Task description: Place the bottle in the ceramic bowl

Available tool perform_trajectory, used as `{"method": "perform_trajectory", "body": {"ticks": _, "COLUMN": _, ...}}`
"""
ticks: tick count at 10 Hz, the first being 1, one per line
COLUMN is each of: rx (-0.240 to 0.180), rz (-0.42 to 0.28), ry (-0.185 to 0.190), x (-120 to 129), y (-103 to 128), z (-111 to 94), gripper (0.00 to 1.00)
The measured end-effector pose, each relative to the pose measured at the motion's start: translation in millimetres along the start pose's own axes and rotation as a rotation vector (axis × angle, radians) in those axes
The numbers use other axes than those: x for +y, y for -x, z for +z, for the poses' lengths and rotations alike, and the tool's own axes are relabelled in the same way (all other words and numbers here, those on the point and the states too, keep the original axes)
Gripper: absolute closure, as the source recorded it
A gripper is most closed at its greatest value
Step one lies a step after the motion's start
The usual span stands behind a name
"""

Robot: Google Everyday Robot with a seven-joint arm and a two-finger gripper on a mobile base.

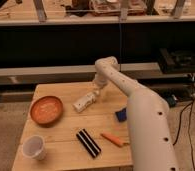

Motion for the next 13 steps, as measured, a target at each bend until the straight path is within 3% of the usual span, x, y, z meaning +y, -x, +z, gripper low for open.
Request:
{"method": "perform_trajectory", "body": {"ticks": 4, "rx": -0.043, "rz": -0.107, "ry": 0.053, "x": 8, "y": 32, "z": 4, "gripper": 0.20}}
{"method": "perform_trajectory", "body": {"ticks": 8, "rx": -0.098, "rz": -0.202, "ry": 0.083, "x": 13, "y": 60, "z": 6, "gripper": 0.22}}
{"method": "perform_trajectory", "body": {"ticks": 10, "rx": -0.113, "rz": -0.239, "ry": 0.102, "x": 16, "y": 73, "z": 10, "gripper": 0.41}}
{"method": "perform_trajectory", "body": {"ticks": 13, "rx": -0.126, "rz": -0.237, "ry": 0.131, "x": 18, "y": 75, "z": 14, "gripper": 0.72}}
